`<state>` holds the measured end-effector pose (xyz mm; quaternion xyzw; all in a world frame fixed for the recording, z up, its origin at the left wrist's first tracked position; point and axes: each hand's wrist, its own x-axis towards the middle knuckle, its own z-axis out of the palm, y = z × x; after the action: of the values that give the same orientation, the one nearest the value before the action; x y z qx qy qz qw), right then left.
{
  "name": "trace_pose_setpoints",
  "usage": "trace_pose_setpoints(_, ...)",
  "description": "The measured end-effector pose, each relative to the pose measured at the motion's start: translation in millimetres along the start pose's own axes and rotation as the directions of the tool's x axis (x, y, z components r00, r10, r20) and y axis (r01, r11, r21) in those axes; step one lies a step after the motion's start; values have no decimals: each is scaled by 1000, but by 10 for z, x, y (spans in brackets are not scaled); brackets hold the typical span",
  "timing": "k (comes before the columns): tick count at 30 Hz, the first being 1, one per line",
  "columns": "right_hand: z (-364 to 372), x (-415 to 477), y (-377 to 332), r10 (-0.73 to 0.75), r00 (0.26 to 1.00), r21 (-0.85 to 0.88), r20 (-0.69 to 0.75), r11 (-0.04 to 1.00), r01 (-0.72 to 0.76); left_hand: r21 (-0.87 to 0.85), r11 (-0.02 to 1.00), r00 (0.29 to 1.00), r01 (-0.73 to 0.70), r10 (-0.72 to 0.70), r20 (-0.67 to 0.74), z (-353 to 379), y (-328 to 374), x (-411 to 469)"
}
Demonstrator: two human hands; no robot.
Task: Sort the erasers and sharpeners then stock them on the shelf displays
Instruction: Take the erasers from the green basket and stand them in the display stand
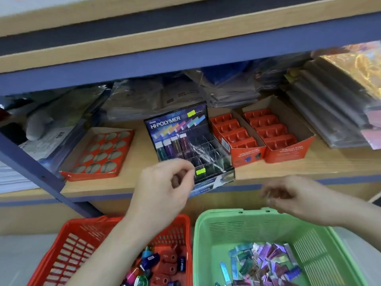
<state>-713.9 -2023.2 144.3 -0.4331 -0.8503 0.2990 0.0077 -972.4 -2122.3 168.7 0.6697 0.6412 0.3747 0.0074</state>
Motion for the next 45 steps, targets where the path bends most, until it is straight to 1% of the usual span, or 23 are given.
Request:
trace_pose_setpoints(2,176,-71,185,74,989,-141,126,988,-56,-15,1000,974,-21,24,224,298,99,-327)
trace_pose_setpoints(3,310,-90,293,115,978,-200,173,977,-80,17,1000,936,-22,14,351,499,114,-477)
trace_pose_setpoints(6,829,-126,680,228,934,-262,274,953,-155,134,991,738,2,-92,668,1254,-30,-965)
trace_pose_setpoints(9,1323,-156,1045,347,872,-247,347,930,-272,249,968,533,-38,-191,824,1995,-199,-1413)
trace_pose_setpoints(12,1792,-146,1394,437,815,-213,381,899,-383,333,940,388,-68,-282,877,2576,-344,-1761)
trace_pose_setpoints(15,2329,-67,1650,491,777,-156,394,869,-470,338,937,313,-91,-296,903,3034,-530,-2076)
trace_pose_setpoints(18,2824,52,1844,574,754,-201,321,819,-538,345,936,238,-72,-320,917,3280,-645,-2263)
trace_pose_setpoints(20,3071,115,1926,577,759,-257,301,816,-519,365,931,234,-24,-350,907,3366,-691,-2306)
trace_pose_setpoints(21,3176,141,1966,566,769,-235,296,824,-515,381,924,228,28,-377,898,3388,-713,-2320)
trace_pose_setpoints(23,3280,184,1994,564,777,-196,279,826,-529,399,900,196,173,-429,882,3385,-750,-2309)
trace_pose_setpoints(25,3319,218,1997,571,768,-209,290,821,-531,412,870,141,272,-460,877,3377,-786,-2281)
trace_pose_setpoints(27,3363,223,1972,569,765,-152,303,821,-550,425,855,121,297,-475,871,3373,-798,-2238)
trace_pose_setpoints(30,3424,211,1909,507,802,-64,316,855,-515,388,818,99,425,-468,878,3370,-796,-2182)
trace_pose_setpoints(33,3439,210,1822,458,812,1,361,871,-491,411,816,77,407,-479,875,3317,-766,-2109)
trace_pose_setpoints(35,3406,207,1810,467,812,68,351,851,-520,382,765,80,518,-488,869,3305,-759,-2086)
trace_pose_setpoints(36,3380,201,1823,509,786,141,349,801,-582,348,712,78,610,-491,868,3306,-756,-2075)
trace_pose_setpoints(38,3268,167,1840,598,702,325,386,625,-710,313,618,64,721,-509,859,3309,-737,-2050)
trace_pose_setpoints(39,3197,143,1839,614,670,430,416,517,-740,309,614,71,726,-514,855,3310,-731,-2046)
trace_pose_setpoints(40,3129,115,1842,614,641,549,460,371,-749,303,620,93,724,-523,847,3313,-725,-2050)
trace_pose_setpoints(41,3062,91,1838,590,619,658,519,186,-730,305,626,124,718,-546,829,3307,-710,-2048)
trace_pose_setpoints(42,2979,78,1818,555,602,724,575,-2,-690,303,615,152,728,-576,803,3297,-693,-2038)
trace_pose_setpoints(43,2915,70,1813,529,590,752,610,-153,-641,289,587,175,756,-608,775,3272,-659,-1997)
trace_pose_setpoints(45,2790,73,1762,515,573,764,637,-322,-560,201,460,178,865,-655,734,3185,-555,-1857)
